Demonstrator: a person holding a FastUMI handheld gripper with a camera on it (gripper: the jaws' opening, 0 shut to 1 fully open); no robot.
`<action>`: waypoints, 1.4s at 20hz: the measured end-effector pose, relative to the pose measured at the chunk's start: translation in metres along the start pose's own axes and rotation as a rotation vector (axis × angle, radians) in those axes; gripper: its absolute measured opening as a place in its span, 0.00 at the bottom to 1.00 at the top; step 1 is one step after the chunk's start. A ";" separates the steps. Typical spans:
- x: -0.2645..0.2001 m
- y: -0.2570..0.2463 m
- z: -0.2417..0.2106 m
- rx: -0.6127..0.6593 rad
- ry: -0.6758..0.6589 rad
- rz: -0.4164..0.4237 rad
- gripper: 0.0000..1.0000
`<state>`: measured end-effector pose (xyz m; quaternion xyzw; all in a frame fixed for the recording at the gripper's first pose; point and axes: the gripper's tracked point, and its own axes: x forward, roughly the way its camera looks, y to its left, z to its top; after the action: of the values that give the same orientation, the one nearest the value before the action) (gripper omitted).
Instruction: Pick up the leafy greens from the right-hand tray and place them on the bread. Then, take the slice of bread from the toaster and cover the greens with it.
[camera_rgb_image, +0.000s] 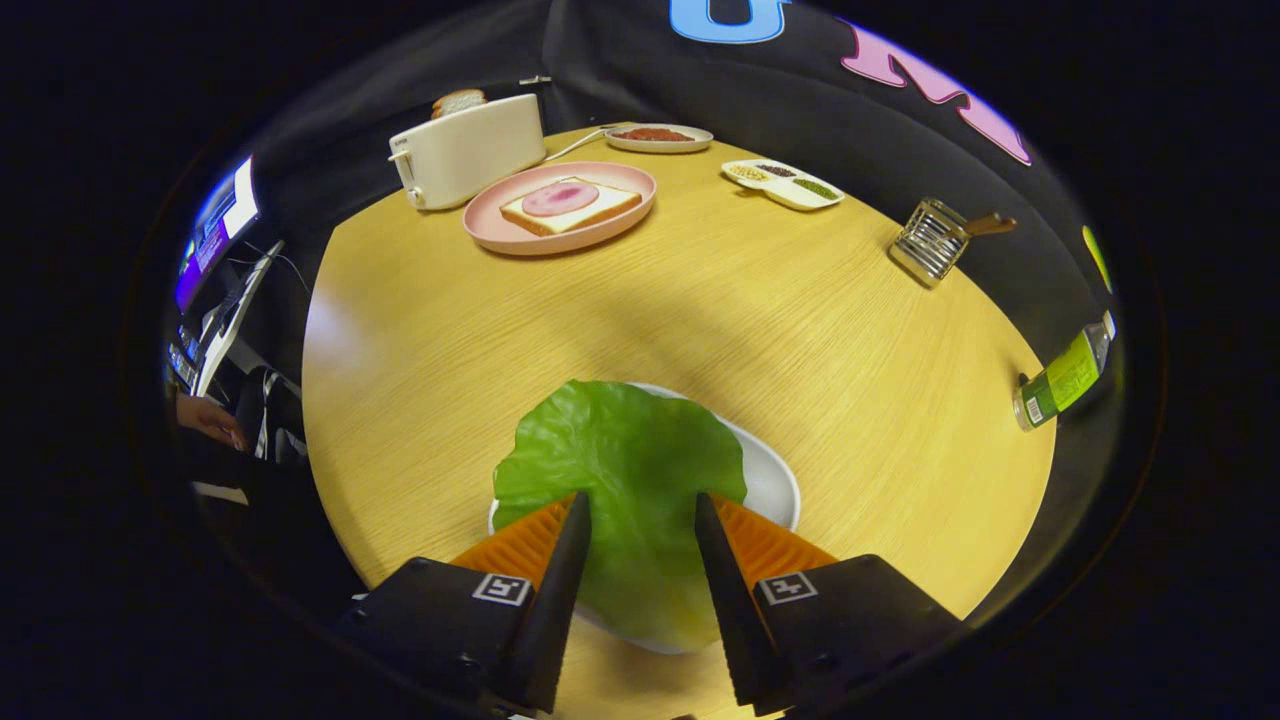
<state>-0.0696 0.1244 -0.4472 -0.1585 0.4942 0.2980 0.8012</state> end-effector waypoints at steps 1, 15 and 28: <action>-0.003 0.000 -0.001 0.010 0.005 0.003 0.66; -0.042 0.012 0.031 0.130 -0.081 -0.043 0.06; -0.065 0.087 0.239 0.168 -0.356 -0.018 0.06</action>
<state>0.0203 0.3013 -0.2759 -0.0404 0.3664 0.2719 0.8889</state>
